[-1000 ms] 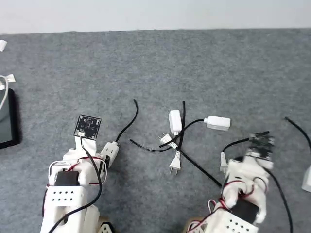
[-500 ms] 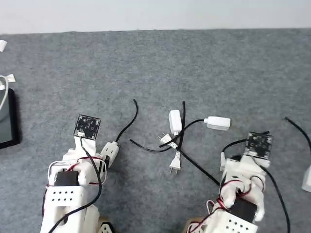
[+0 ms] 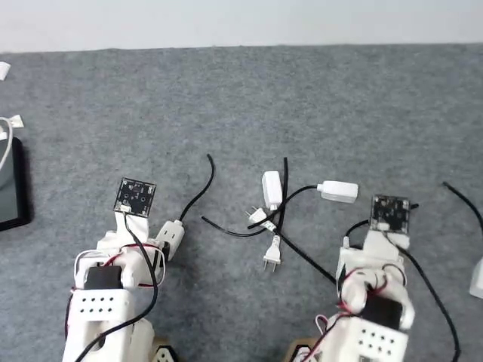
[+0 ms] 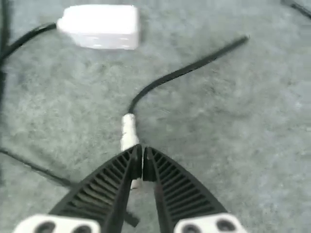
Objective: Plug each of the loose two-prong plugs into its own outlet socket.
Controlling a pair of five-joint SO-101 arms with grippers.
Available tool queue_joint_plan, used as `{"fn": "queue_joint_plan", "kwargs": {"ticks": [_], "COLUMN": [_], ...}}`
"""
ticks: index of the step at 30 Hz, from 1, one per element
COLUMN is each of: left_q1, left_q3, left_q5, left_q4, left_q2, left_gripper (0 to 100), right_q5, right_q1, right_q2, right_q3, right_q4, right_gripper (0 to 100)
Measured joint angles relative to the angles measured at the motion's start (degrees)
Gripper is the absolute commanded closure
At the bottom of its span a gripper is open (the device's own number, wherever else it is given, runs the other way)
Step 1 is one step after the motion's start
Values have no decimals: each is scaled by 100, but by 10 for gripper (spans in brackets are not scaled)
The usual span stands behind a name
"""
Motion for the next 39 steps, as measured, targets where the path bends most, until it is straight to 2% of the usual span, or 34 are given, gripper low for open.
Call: {"fn": "queue_joint_plan", "kwargs": {"ticks": [8, 16, 39], "left_q1": [0, 0, 0], "left_q3": [0, 0, 0], "left_q5": [0, 0, 0], "left_q4": [0, 0, 0], "left_q2": [0, 0, 0], "left_gripper": [866, 866, 867], "right_q5": [-352, 18, 686], "right_q1": [-9, -44, -466], "right_q2": [2998, 4615, 5073], "right_q3": [-519, -1213, -1407], "right_q4": [-1714, -2013, -2022], "right_gripper": [990, 990, 990]}}
